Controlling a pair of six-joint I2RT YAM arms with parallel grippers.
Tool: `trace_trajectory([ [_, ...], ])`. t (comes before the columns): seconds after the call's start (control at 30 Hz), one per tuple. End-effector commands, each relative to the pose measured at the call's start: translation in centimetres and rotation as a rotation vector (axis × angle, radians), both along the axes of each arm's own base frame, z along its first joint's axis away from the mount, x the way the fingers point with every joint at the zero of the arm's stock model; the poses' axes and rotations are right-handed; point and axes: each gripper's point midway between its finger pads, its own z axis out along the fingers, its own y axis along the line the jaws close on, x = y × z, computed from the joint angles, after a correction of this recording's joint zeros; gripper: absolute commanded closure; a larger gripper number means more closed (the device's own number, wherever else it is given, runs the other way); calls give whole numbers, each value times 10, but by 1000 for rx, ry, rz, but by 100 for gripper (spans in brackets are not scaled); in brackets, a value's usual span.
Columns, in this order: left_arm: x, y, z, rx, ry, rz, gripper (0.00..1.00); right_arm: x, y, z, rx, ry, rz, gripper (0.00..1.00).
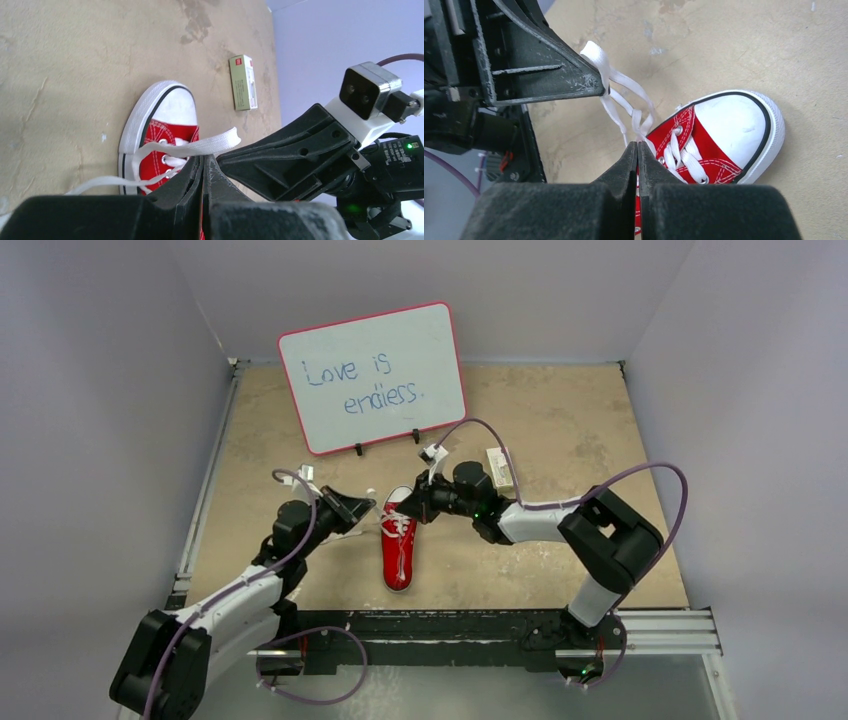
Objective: Tie the shoes
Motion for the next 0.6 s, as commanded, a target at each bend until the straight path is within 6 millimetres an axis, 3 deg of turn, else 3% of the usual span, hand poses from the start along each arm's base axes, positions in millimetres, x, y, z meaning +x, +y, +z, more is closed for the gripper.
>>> trace_trajectory([
  [0.0, 15, -1, 30, -39, -140, 28, 100, 12, 5, 40, 127, -4, -81, 100],
  [0.23, 11, -6, 27, -19, -143, 25, 100, 9, 8, 46, 135, -7, -52, 100],
  [0.27, 11, -6, 26, 11, -130, 18, 100, 9, 4, 31, 49, -41, -26, 100],
  [0.3, 10, -4, 24, 50, -110, 15, 100, 10, 2, 22, -24, -65, -1, 97],
  [0.37, 3, -2, 20, 93, -95, -5, 100, 10, 3, 18, -124, -140, 94, 77],
  [0.43, -2, 1, 18, 108, -82, -10, 100, 9, 2, 13, -180, -190, 145, 65],
  [0.57, -9, 4, 12, 104, -56, -7, 100, 3, 4, 6, -240, -253, 274, 60],
])
